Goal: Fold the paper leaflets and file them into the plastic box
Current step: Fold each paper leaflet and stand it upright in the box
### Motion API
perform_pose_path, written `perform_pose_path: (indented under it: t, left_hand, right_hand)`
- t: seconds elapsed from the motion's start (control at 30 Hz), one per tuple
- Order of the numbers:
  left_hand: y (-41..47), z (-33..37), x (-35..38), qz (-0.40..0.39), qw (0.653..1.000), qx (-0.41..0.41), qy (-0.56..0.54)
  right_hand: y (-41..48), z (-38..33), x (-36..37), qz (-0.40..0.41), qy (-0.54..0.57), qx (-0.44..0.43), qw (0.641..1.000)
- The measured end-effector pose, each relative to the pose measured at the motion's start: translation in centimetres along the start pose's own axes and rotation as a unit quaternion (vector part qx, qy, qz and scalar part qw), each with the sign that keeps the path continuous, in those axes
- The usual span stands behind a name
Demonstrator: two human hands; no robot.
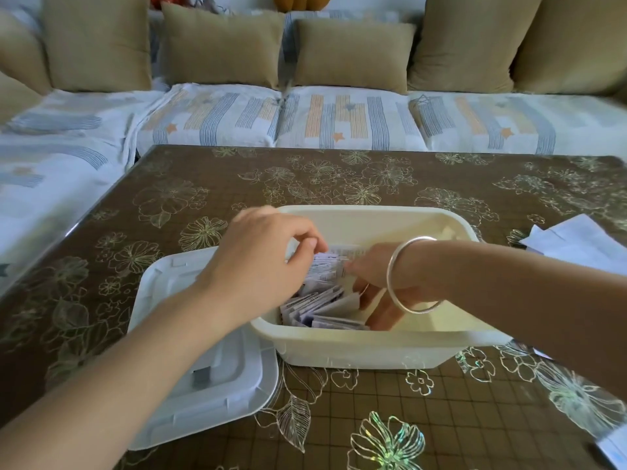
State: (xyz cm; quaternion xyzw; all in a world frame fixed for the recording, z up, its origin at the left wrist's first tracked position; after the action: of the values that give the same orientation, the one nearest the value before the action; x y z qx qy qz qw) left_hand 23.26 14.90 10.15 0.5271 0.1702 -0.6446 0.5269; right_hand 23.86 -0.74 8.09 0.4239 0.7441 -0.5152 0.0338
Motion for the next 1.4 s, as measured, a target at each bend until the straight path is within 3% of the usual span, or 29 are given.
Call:
perform_pose_path:
  t: [0.03, 0.3, 0.47, 0.57, 0.73, 1.03, 1.1, 1.2, 1.3, 1.4]
  left_hand:
    - [-0.2, -0.2, 0.4, 0.01, 1.0, -0.011, -0.024]
    - [-0.5, -0.8, 1.6, 0.034, 0.999, -0.008, -0.029]
    - [-0.6, -0.8, 1.8, 0.029, 0.999, -0.02, -0.034]
    - [-0.5, -1.0, 1.9, 0.024, 0.999, -0.024, -0.029]
    - [-0.5, -0.9, 1.8, 0.022, 0.999, -0.027, -0.022]
    - [-0.5, -0.8, 1.6, 0.039, 0.997, -0.028, -0.053]
    - [-0.6, -0.7, 0.9, 0.066, 0.993, -0.036, -0.087]
    - [-1.0, 0.0, -0.5, 0.118, 0.984, -0.052, -0.121]
    - [-1.4, 2.1, -1.2, 0.123, 0.982, -0.044, -0.139]
    - [-2.2, 6.6, -0.6, 0.1, 0.983, -0.012, -0.153]
  right_hand:
    - [0.0, -0.1, 0.4, -0.009, 0.044, 0.016, 0.999]
    - [1.4, -1.2, 1.7, -0.019, 0.072, 0.027, 0.997]
    - [0.9, 0.8, 0.0, 0.001, -0.063, 0.062, 0.996]
    - [1.2, 1.5, 0.7, -0.019, -0.054, 0.079, 0.995]
    - [2.1, 0.6, 2.1, -0.03, 0.002, 0.04, 0.999]
    - [2.0, 0.7, 1.5, -0.059, -0.033, 0.018, 0.998]
    - [1.0, 1.0, 0.5, -0.036, -0.017, -0.014, 0.999]
    - [-1.5, 1.6, -1.1, 0.053, 0.085, -0.135, 0.986]
    - [-5.7, 3.4, -2.4, 0.167, 0.14, -0.257, 0.941]
    - [-10.6, 7.6, -2.6, 0.281, 0.189, -0.346, 0.875]
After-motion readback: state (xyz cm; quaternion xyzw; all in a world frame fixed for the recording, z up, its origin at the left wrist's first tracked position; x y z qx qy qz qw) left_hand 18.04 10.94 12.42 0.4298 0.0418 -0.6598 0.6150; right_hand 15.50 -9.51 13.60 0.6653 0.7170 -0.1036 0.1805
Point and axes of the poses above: each hand's wrist, its own y-axis towards the middle knuckle, its own x-axis out of the palm, z = x × y, the point moved 3 cm from there along y, towards the middle knuckle, and after that the axes turned 3 degrees about -z, right-handed, at the moved point
